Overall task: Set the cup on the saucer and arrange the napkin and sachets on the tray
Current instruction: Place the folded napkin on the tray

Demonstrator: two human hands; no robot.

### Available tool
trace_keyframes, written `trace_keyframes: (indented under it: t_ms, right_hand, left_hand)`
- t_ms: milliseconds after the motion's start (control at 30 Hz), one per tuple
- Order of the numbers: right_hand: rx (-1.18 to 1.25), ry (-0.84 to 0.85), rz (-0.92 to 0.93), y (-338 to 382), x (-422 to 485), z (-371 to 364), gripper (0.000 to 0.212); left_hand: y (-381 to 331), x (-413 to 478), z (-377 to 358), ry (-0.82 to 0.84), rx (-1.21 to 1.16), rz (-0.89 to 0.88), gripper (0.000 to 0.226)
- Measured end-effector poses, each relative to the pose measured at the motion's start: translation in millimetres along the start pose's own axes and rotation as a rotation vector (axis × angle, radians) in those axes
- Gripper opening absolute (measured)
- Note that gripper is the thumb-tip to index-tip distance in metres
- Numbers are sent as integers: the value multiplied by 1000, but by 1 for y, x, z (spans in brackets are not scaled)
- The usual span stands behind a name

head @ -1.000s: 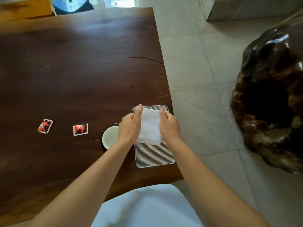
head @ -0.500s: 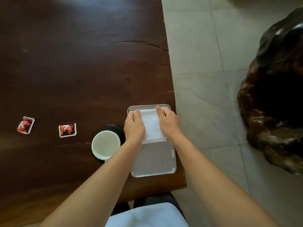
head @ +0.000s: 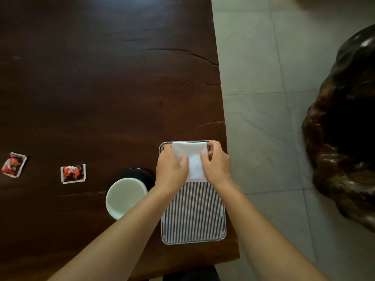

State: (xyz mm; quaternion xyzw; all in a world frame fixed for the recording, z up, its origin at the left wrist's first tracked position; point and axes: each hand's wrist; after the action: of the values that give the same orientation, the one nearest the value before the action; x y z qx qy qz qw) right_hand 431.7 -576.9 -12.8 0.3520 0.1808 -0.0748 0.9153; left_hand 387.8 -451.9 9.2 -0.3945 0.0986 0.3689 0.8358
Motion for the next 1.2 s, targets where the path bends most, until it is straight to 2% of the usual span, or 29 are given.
trace_keyframes:
  t_ms: [100, 167, 267, 367, 467, 567, 833, 1100, 1200]
  right_hand:
    - [-57, -65, 78, -3, -2, 1, 34]
    - [-124, -68, 148, -5, -5, 2, 51]
    - [-227, 0, 266, -6, -11, 7, 66]
    - [-345, 156, 383, -10, -12, 12, 72]
    - [-438, 268, 401, -14, -13, 16, 84]
    - [-502, 281, 435, -16, -13, 17, 89]
    - [-507, 305, 465, -19, -10, 21, 89]
    - [-491, 374, 407, -9, -11, 30, 81]
    - [-514, 362, 377, 3, -17, 35, 69]
  left_hand:
    - [5, -10, -2, -33, 243, -162, 63]
    - [6, -13, -1, -47, 362, -240, 75]
    - [14, -13, -1, -17, 528, -407, 78]
    - [23, -11, -2, 23, 648, -538, 69]
    - [29, -13, -3, 104, 713, -523, 72]
    - [37, -13, -7, 137, 737, -508, 73]
    - [47, -6, -7, 217, 800, -537, 74]
    - [39, -1, 7, 314, 849, -561, 75]
    - [26, -4, 20, 327, 823, -539, 74]
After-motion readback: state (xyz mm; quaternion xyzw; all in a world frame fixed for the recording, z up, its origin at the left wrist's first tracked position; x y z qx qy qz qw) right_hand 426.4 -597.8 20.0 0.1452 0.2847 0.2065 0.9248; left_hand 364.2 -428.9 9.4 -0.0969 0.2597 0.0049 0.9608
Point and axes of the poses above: each hand's wrist, its own x-axis towards the middle knuckle, its own z-axis out of the back of the hand, y = z × x, and after that the axes turned 6 degrees about -y, right-handed
